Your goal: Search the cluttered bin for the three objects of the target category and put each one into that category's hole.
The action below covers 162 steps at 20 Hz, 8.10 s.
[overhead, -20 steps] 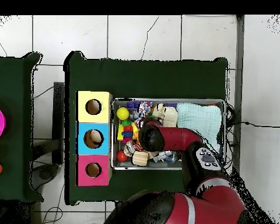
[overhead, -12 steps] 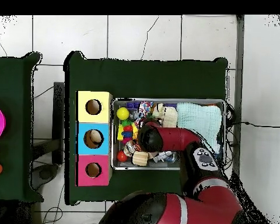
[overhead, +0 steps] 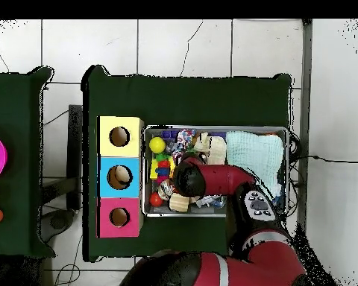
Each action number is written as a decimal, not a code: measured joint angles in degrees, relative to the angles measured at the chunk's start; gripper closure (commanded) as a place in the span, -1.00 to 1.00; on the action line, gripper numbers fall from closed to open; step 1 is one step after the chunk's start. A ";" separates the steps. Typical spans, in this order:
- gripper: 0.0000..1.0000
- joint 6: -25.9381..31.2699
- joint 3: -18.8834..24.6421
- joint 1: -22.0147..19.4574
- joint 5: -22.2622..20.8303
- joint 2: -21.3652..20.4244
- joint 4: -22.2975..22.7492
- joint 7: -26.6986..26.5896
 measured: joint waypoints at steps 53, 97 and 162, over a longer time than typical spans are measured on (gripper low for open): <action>-1.00 25.68 13.25 -17.33 -1.57 -12.60 3.15 0.00; -1.00 12.02 6.77 -4.56 -1.13 -10.10 4.90 0.00; -1.00 8.74 -1.27 -0.25 5.49 3.91 -12.05 0.01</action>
